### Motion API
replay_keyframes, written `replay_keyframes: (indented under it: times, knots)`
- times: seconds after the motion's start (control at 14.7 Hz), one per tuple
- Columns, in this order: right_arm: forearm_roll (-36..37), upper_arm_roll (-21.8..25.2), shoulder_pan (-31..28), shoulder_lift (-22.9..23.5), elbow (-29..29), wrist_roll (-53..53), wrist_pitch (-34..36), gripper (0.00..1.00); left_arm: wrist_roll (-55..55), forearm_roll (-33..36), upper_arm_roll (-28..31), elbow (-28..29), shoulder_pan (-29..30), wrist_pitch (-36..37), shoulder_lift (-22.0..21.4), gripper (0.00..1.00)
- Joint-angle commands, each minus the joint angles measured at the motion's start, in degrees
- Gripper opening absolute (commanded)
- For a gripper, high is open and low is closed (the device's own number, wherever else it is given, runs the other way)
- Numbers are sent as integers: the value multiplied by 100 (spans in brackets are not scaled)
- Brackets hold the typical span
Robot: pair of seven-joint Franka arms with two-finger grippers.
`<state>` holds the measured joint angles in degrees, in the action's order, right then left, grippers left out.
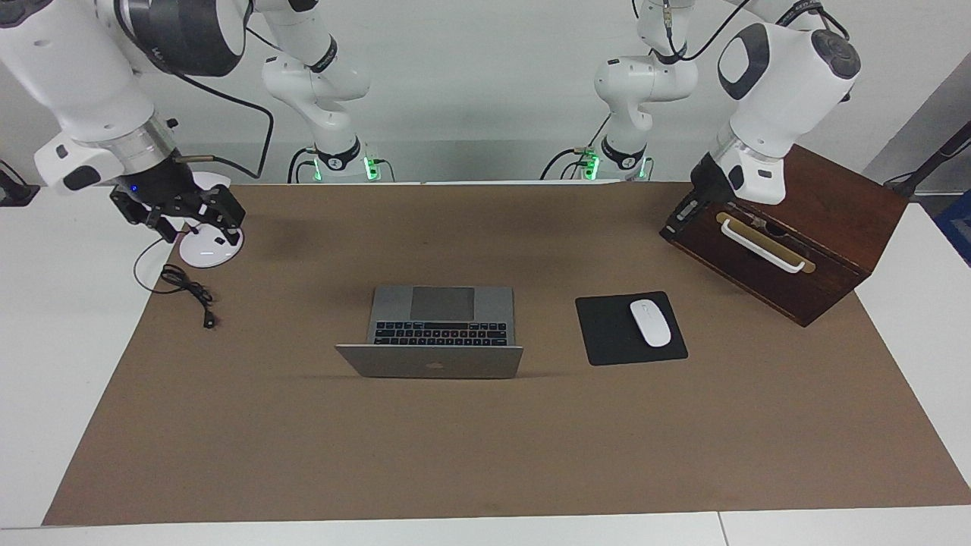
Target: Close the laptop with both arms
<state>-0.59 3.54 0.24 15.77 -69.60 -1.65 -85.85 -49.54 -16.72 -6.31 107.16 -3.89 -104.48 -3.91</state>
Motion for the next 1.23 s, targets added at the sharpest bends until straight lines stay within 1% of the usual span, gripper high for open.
replay_keyframes:
  times: [0.0,0.07,0.14,0.27,0.34,0.41,0.48,0.55,0.61,0.68,0.89,1.02,1.09,1.16]
  knots:
    - [33,-116,-104,1144,1621,156,183,99,-861,-357,51,550,-295,-589,-277,0]
    - [50,-178,-69,1400,1930,156,165,98,-1256,-559,51,682,-340,-826,-277,0]
    - [68,-239,-51,1533,2081,139,78,97,-1608,-709,51,831,-427,-1142,-268,0]
    - [68,-257,63,1770,2275,95,-316,92,-2407,-745,51,1130,-717,-1783,-277,0]
    - [68,-257,124,2007,2589,60,-370,91,-2855,-754,51,1157,-796,-2056,-242,0]
    - [68,-249,160,2340,3088,34,-388,89,-3121,-763,51,1193,-884,-2163,-233,0]
    - [77,-188,352,2656,3511,33,-415,88,-3271,-841,51,1254,-946,-2295,-224,0]
    - [86,-170,423,2842,3759,25,-554,85,-3308,-1129,43,1341,-955,-2427,-233,0]
    - [77,-126,459,2914,3779,7,-825,78,-3325,-1541,51,1447,-955,-2472,-242,0]
    - [77,-117,503,3019,3788,-54,-993,63,-3413,-1893,51,1613,-999,-2611,-242,0]
    - [77,-117,617,3256,3910,-221,-1302,31,-3844,-2921,51,2193,-1209,-3427,-259,0]
    - [86,-117,792,3511,4094,-413,-1556,5,-3871,-3834,51,2510,-1447,-4069,-198,0]
    - [112,-99,871,3616,4147,-519,-1688,0,-3871,-4370,51,2590,-1587,-4315,-137,0]
    - [130,-90,959,3704,4200,-590,-1855,0,-3871,-4775,51,2625,-1754,-4579,-41,0]
